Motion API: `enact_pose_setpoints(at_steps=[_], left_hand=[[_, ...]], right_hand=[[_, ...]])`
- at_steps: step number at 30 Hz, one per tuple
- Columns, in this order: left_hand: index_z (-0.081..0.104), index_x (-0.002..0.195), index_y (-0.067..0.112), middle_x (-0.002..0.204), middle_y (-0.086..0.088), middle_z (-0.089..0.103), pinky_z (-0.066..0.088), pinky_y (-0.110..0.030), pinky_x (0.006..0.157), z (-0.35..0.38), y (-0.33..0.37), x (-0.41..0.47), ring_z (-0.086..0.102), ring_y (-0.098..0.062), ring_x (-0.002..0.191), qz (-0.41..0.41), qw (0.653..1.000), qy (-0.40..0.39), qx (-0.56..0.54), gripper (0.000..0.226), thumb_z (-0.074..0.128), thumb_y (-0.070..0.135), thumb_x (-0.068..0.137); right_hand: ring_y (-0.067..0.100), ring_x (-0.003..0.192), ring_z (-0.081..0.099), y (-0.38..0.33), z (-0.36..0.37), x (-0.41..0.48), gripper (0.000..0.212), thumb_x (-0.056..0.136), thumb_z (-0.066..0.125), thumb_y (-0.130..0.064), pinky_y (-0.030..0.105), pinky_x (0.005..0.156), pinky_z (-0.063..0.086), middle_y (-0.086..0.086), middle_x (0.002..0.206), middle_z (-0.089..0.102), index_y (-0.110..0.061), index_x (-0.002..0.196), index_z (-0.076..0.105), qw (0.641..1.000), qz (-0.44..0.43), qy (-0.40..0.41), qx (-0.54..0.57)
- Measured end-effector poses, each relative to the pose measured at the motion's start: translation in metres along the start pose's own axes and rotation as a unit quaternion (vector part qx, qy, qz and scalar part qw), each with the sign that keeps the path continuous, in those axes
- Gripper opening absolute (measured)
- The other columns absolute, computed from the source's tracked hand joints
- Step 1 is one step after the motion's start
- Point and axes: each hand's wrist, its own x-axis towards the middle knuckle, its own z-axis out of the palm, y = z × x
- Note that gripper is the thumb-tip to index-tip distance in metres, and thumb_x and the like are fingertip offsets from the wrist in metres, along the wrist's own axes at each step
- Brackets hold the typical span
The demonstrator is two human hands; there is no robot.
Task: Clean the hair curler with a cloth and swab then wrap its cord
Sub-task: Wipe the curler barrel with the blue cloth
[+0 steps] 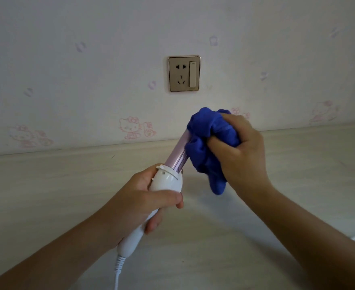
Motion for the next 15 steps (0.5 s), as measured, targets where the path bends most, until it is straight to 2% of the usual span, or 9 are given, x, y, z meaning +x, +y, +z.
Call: enact_pose_setpoints(at_steps=[1,3,4,5,7,9,12,13,15], left_hand=[[0.067,0.115,0.024,0.092,-0.024,0.072,0.035,-0.024,0.039,0.001,-0.001,0.002,0.040,-0.017,0.034,-0.010,1.000,0.010,-0.028,0.040,0.068,0.031,0.076],[0.065,0.115,-0.001,0.086,-0.039,0.062,0.030,-0.020,0.035,0.000,-0.002,0.007,0.038,-0.022,0.030,-0.058,0.988,0.055,-0.134,0.049,0.056,0.037,0.084],[0.063,0.110,-0.010,0.078,-0.036,0.060,0.030,-0.019,0.033,-0.002,-0.002,0.007,0.037,-0.022,0.028,-0.078,0.975,0.068,-0.198,0.053,0.049,0.038,0.091],[0.062,0.105,-0.009,0.073,-0.030,0.059,0.031,-0.019,0.033,-0.005,-0.002,0.006,0.038,-0.022,0.027,-0.087,0.965,0.066,-0.239,0.052,0.044,0.039,0.096],[0.063,0.098,0.002,0.077,-0.024,0.059,0.033,-0.022,0.037,-0.009,0.001,0.003,0.039,-0.021,0.030,-0.086,0.966,0.018,-0.244,0.048,0.039,0.044,0.098],[0.064,0.100,0.001,0.085,-0.025,0.060,0.033,-0.024,0.037,-0.011,0.004,0.001,0.040,-0.019,0.032,-0.087,0.968,-0.024,-0.236,0.051,0.037,0.044,0.100],[0.060,0.119,-0.008,0.090,-0.023,0.061,0.037,-0.024,0.038,-0.010,0.004,0.002,0.042,-0.017,0.036,-0.086,0.968,-0.055,-0.228,0.059,0.038,0.044,0.103],[0.060,0.120,-0.007,0.091,-0.021,0.061,0.037,-0.024,0.039,-0.009,0.004,0.002,0.042,-0.016,0.037,-0.081,0.969,-0.059,-0.226,0.059,0.040,0.046,0.103],[0.065,0.111,0.003,0.090,-0.019,0.060,0.038,-0.025,0.042,-0.009,0.001,0.002,0.043,-0.016,0.040,-0.064,0.970,-0.047,-0.231,0.050,0.049,0.049,0.099]], right_hand=[[0.002,0.097,0.066,-0.001,0.003,-0.003,0.034,0.083,0.069,-0.017,0.023,0.083,0.053,-0.015,0.102,0.068,-0.046,0.100,0.069,1.000,-0.001,-0.022,-0.001],[0.002,0.098,0.064,-0.002,0.011,-0.015,0.028,0.082,0.070,-0.026,0.019,0.085,0.049,-0.016,0.103,0.065,-0.042,0.105,0.068,0.996,-0.017,-0.090,-0.022],[0.003,0.098,0.063,-0.003,0.015,-0.022,0.030,0.080,0.068,-0.031,0.017,0.085,0.048,-0.018,0.103,0.063,-0.042,0.108,0.067,0.991,-0.034,-0.127,-0.037],[0.004,0.098,0.063,-0.004,0.020,-0.027,0.032,0.079,0.067,-0.035,0.017,0.086,0.048,-0.018,0.103,0.061,-0.041,0.110,0.067,0.985,-0.052,-0.158,-0.048],[0.007,0.097,0.063,-0.004,0.020,-0.027,0.034,0.078,0.067,-0.034,0.018,0.086,0.050,-0.018,0.102,0.061,-0.038,0.112,0.069,0.982,-0.068,-0.169,-0.047],[0.007,0.095,0.065,-0.003,0.013,-0.019,0.031,0.079,0.068,-0.028,0.021,0.084,0.050,-0.016,0.101,0.064,-0.038,0.108,0.069,0.991,-0.051,-0.118,-0.024],[0.007,0.095,0.067,-0.002,0.002,-0.006,0.036,0.083,0.071,-0.015,0.024,0.084,0.052,-0.011,0.102,0.069,-0.045,0.102,0.068,0.999,-0.023,-0.031,-0.002],[0.007,0.095,0.067,-0.002,0.001,-0.006,0.036,0.084,0.071,-0.014,0.022,0.083,0.052,-0.010,0.102,0.069,-0.044,0.102,0.068,0.999,-0.023,-0.027,0.001],[0.008,0.096,0.066,-0.004,0.007,-0.013,0.029,0.082,0.069,-0.023,0.015,0.083,0.051,-0.010,0.101,0.067,-0.041,0.105,0.068,0.997,-0.037,-0.074,-0.004]])
